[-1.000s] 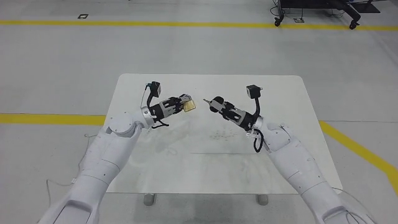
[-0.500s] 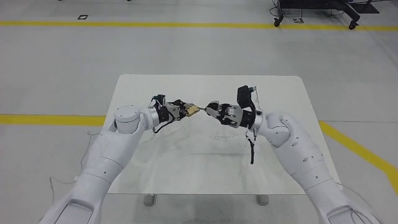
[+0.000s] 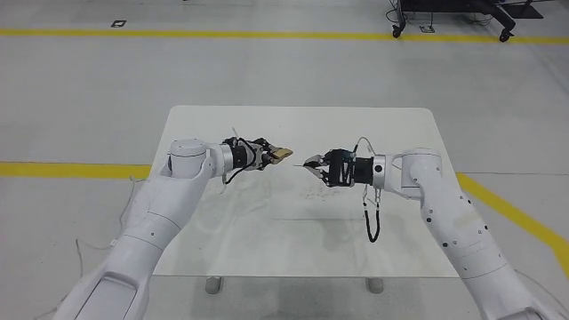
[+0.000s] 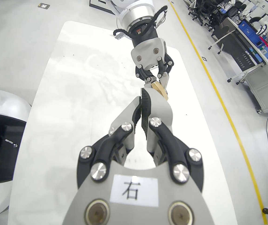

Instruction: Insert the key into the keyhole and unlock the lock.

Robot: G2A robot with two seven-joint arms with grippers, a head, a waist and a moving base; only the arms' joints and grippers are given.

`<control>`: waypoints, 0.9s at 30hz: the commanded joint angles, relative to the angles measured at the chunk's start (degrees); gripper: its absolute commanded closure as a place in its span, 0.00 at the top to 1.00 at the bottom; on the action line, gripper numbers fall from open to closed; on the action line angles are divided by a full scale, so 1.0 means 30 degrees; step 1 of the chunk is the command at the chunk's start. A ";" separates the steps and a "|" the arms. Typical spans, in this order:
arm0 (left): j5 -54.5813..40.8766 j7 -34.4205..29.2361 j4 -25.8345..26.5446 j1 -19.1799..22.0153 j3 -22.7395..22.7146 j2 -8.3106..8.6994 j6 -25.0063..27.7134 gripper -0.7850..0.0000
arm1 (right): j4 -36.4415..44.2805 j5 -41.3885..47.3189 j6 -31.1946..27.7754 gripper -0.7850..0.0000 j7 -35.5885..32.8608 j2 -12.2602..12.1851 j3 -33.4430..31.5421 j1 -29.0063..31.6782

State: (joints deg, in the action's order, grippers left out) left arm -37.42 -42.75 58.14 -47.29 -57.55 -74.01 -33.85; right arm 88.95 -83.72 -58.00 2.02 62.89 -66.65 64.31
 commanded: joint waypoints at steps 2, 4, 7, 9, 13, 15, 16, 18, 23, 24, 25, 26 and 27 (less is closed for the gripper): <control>0.0000 0.0000 0.0000 0.0000 0.0000 0.0000 -0.0001 0.00 | 0.0001 -0.0006 0.0000 0.00 0.0006 0.0000 0.0001 0.0000; 0.0000 0.0000 0.0000 0.0000 0.0000 0.0000 -0.0001 0.00 | 0.0001 -0.0006 0.0000 0.00 0.0006 0.0000 0.0001 0.0000; 0.0127 0.0188 0.0086 -0.0106 0.0043 -0.0001 0.0175 0.00 | 0.0001 -0.0006 0.0000 0.00 0.0006 0.0000 0.0001 0.0000; 0.0131 0.0079 0.0296 -0.0280 0.0110 -0.0005 0.0381 0.00 | 0.0394 -0.0102 0.0152 0.00 0.0210 0.0021 0.0228 0.0083; 0.0687 -0.0881 0.0346 -0.0293 0.0438 0.0058 0.0337 0.00 | 0.2050 -0.3031 0.0847 0.00 0.0198 -0.0107 0.0612 -0.0060; 0.0651 -0.1261 0.0334 -0.0285 0.0434 0.0084 0.0336 0.00 | 0.2561 -0.4987 0.0604 0.00 0.0501 -0.0244 0.0853 -0.0177; 0.0704 -0.1325 0.0336 -0.0277 0.0439 0.0097 0.0347 0.00 | 0.3053 -0.6121 0.0543 0.00 0.0392 -0.0300 0.1095 -0.0315; 0.0665 -0.1533 0.0371 -0.0291 0.0428 0.0116 0.0344 0.00 | 0.3949 -0.8523 0.0465 0.00 0.0020 -0.0433 0.1563 -0.0574; 0.0679 -0.1792 0.0450 -0.0346 0.0448 0.0160 0.0226 0.00 | 0.5363 -1.2933 0.0193 0.00 -0.0559 -0.0759 0.2560 -0.0779; 0.0721 -0.1827 0.0482 -0.0349 0.0498 0.0160 0.0170 0.00 | 0.5436 -1.3196 0.0214 0.00 -0.0507 -0.0793 0.2642 -0.0749; 0.0761 -0.1843 0.0500 -0.0354 0.0559 0.0157 0.0097 0.00 | 0.5460 -1.3333 0.0305 0.00 -0.0407 -0.0820 0.2669 -0.0725; 0.0789 -0.1893 0.0529 -0.0357 0.0638 0.0150 0.0011 0.00 | 0.5479 -1.3557 0.0341 0.00 -0.0395 -0.0853 0.2697 -0.0715; 0.0810 -0.1943 0.0543 -0.0360 0.0717 0.0141 -0.0070 0.00 | 0.5531 -1.3735 0.0359 0.00 -0.0369 -0.0882 0.2738 -0.0687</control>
State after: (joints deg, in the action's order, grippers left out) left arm -35.05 -48.47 59.74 -48.37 -55.60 -73.56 -33.85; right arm 105.46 -124.62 -56.98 0.85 60.30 -58.50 62.20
